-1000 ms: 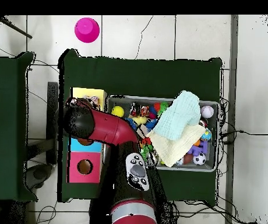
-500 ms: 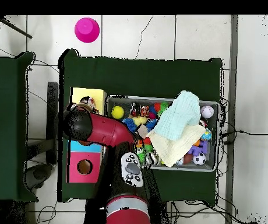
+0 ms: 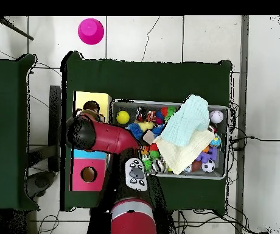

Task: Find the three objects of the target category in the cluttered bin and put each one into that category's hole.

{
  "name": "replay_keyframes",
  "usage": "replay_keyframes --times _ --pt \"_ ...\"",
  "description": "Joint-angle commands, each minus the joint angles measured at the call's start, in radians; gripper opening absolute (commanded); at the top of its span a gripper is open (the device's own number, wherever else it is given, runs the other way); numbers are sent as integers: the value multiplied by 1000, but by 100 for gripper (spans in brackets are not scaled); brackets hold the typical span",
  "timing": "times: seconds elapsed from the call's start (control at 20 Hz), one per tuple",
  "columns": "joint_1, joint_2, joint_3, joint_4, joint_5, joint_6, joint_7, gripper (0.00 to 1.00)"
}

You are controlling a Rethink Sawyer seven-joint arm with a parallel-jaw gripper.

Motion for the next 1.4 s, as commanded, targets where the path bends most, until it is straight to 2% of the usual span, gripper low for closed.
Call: replay_keyframes --times 0.05,0.25,0.4,0.5,0.6,0.75,0.9,1.0,1.2,1.3,1.4 --pt "-35 127 30 25 -96 -116 113 0" --pt "-52 171 45 19 -130 -183 112 0" --pt "-32 158 20 17 -113 -158 122 0" --pt "-9 91 -6 26 -67 -32 137 0" --pt "24 7 -48 6 -28 159 164 0" --pt "52 -77 -92 -70 -25 407 214 0" --pt "45 -115 -102 -136 -45 573 227 0" --pt "34 -132 -99 -157 -51 641 224 0" --pt "17 -151 -95 -188 -64 707 194 0" --pt "11 -160 -98 -195 -90 705 151 0" --pt "0 -161 -106 -195 -151 662 62 0"
